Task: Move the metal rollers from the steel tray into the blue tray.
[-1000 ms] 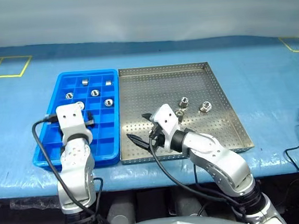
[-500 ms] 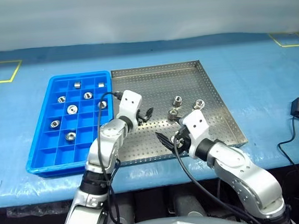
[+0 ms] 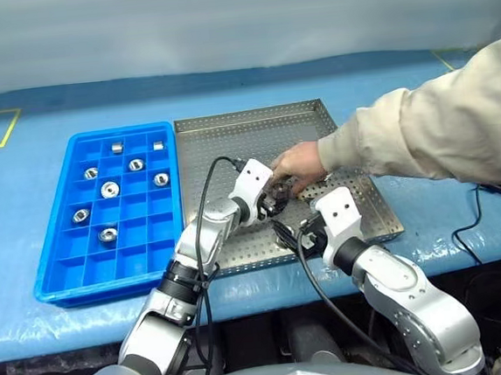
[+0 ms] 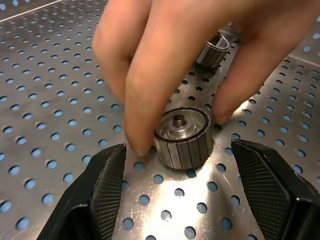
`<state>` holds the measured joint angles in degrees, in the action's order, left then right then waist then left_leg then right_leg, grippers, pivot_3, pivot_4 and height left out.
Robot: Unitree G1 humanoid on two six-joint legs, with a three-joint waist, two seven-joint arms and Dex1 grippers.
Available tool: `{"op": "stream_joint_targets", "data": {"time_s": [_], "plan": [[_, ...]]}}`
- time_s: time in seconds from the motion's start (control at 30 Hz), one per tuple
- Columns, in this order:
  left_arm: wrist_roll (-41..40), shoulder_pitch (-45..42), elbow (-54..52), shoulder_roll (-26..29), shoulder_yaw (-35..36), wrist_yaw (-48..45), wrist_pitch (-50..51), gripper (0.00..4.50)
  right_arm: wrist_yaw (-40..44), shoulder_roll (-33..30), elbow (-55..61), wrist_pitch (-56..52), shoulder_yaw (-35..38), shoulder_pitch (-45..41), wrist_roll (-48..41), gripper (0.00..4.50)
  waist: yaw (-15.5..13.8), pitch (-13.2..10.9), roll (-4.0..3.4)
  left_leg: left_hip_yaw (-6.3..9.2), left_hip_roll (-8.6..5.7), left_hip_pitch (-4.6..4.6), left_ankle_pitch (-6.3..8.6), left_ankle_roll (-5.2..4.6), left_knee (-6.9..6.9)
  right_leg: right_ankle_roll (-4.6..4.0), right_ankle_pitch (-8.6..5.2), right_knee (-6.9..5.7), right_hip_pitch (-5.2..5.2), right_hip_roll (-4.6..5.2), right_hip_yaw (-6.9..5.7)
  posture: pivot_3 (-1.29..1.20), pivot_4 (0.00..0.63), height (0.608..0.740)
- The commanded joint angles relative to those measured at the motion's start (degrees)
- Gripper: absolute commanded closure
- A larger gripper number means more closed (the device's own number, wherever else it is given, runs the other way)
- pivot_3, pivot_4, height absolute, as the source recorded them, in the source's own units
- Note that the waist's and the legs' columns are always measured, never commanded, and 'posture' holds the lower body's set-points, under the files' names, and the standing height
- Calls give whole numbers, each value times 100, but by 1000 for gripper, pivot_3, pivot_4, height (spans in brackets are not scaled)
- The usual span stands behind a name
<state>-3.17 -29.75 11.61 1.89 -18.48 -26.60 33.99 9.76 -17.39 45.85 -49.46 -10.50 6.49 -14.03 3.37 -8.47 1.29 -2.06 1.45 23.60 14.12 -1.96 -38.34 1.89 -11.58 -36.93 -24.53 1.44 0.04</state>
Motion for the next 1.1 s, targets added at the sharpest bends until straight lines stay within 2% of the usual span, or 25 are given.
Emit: {"op": "stream_joint_targets", "data": {"time_s": [0.03, 0.6, 0.73, 1.1], "plan": [[19, -112, -24, -47, -2, -38, -157, 849, -34, 31, 249, 32, 20, -32, 10, 0, 13, 0, 0, 0, 0, 0, 0, 0, 0, 0, 0, 0, 0, 0, 0, -156, 150, 740], [63, -112, -133, 37, 22, -43, -202, 849, 33, 3, 193, 37, -10, -139, 13, 0, 20, 0, -1, 0, 0, -1, 0, 0, 0, 4, 2, -1, 0, 0, 1, -140, 150, 740], [-84, -288, -107, -18, -26, -407, -515, 849, 47, -29, 229, 38, 24, -125, 12, 0, 17, 0, -1, 0, 0, 0, 0, 0, 0, 4, 2, 0, 0, 0, 0, -152, 150, 740], [193, -1289, 1537, -622, -428, -939, -1204, 849, -81, -91, 619, -61, 97, 235, 41, 0, 120, 1, -1, -10, -5, 0, 5, -10, -5, 4, 1, 2, -1, -1, 12, -238, 150, 740]]}}
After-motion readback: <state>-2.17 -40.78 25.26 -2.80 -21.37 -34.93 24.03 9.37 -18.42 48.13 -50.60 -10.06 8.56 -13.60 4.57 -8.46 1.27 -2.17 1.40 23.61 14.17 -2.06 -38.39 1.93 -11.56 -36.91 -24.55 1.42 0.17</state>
